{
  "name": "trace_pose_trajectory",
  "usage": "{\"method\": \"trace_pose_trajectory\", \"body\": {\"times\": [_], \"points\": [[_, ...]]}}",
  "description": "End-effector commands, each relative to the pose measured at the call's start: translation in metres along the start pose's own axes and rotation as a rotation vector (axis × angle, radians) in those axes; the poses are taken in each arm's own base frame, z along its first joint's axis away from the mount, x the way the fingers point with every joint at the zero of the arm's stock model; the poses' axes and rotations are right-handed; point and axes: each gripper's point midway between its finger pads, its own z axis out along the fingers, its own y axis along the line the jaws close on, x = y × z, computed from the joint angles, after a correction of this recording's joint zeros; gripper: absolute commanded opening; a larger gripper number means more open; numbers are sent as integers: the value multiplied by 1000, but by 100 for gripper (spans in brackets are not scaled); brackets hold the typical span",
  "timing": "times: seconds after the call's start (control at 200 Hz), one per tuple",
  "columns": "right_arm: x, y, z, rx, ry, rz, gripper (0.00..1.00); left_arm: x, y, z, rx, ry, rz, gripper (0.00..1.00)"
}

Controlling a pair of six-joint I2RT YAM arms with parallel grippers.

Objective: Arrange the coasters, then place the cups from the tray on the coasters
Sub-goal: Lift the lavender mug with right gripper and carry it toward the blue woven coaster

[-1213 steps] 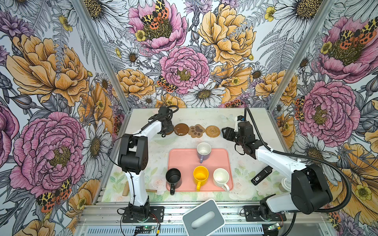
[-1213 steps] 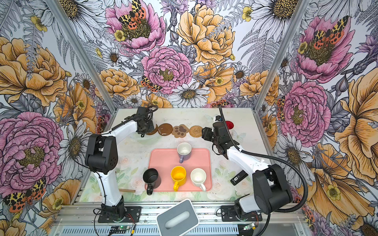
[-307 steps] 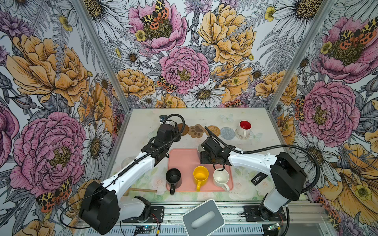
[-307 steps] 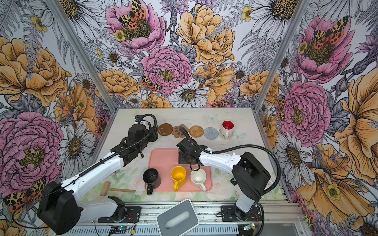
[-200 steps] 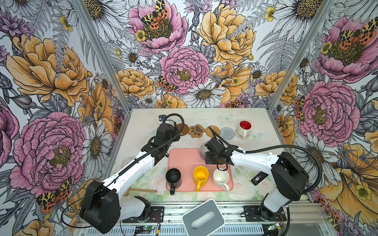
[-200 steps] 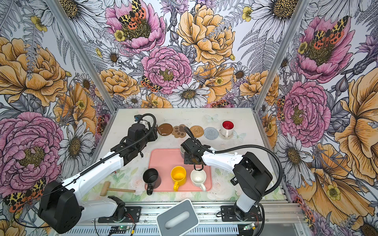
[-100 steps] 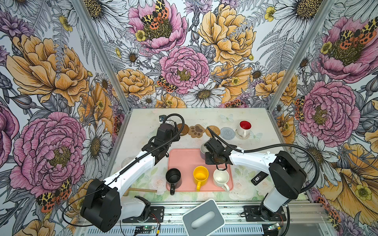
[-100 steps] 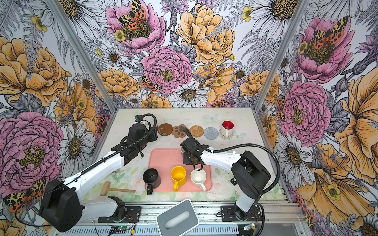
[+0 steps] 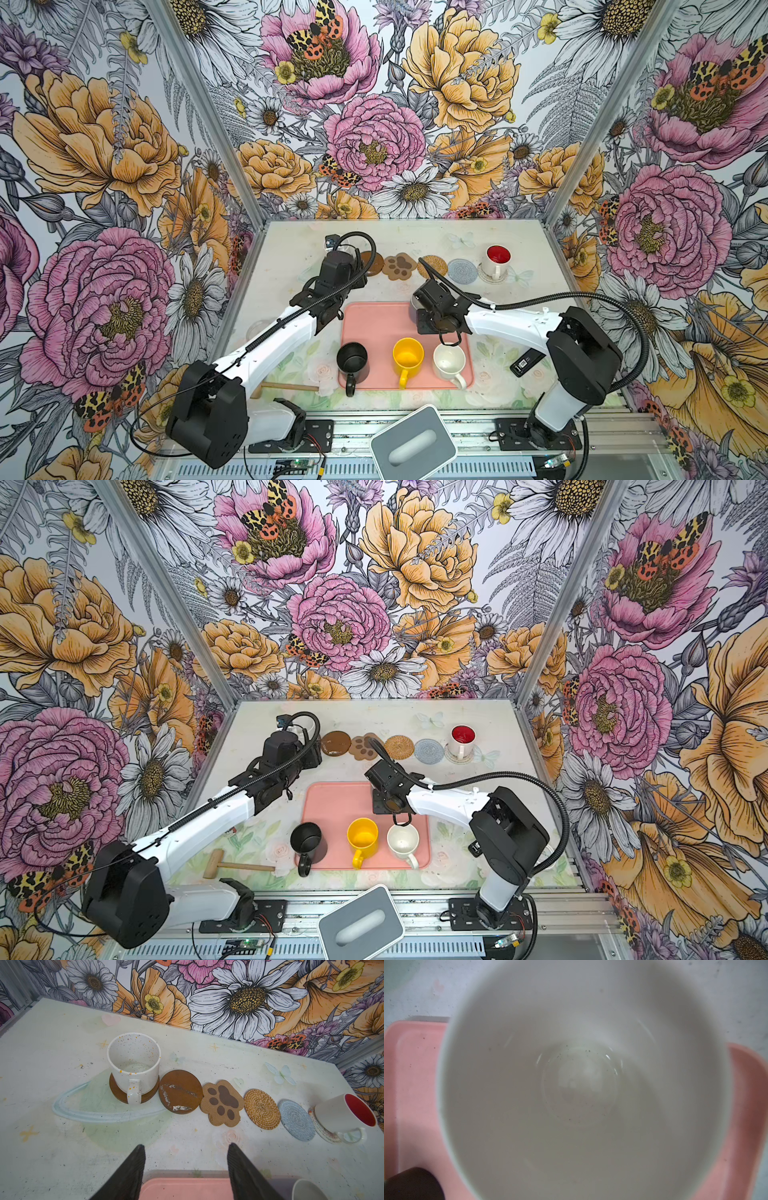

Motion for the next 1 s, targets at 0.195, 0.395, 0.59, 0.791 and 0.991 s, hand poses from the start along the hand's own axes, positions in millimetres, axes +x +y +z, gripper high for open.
{"method": "trace_pose_trajectory", "body": {"times": [0.195,0.395,0.59,0.791,0.991], "points": [[-30,5,-32,52,-155,-72,0,-5,-3,3,16,-9,-20,64],[-43,0,-48,68,-219,-87,0,-3,-2,4,14,-6,-18,64],[-55,-2,-61,67,-262,-93,0,-3,-3,4,15,-2,-18,64],[-86,-23,-73,91,-309,-57,0,-5,-2,3,12,-10,-20,64],[-120,-47,-84,104,-346,-27,0,-5,-1,1,8,-13,-19,64]]}}
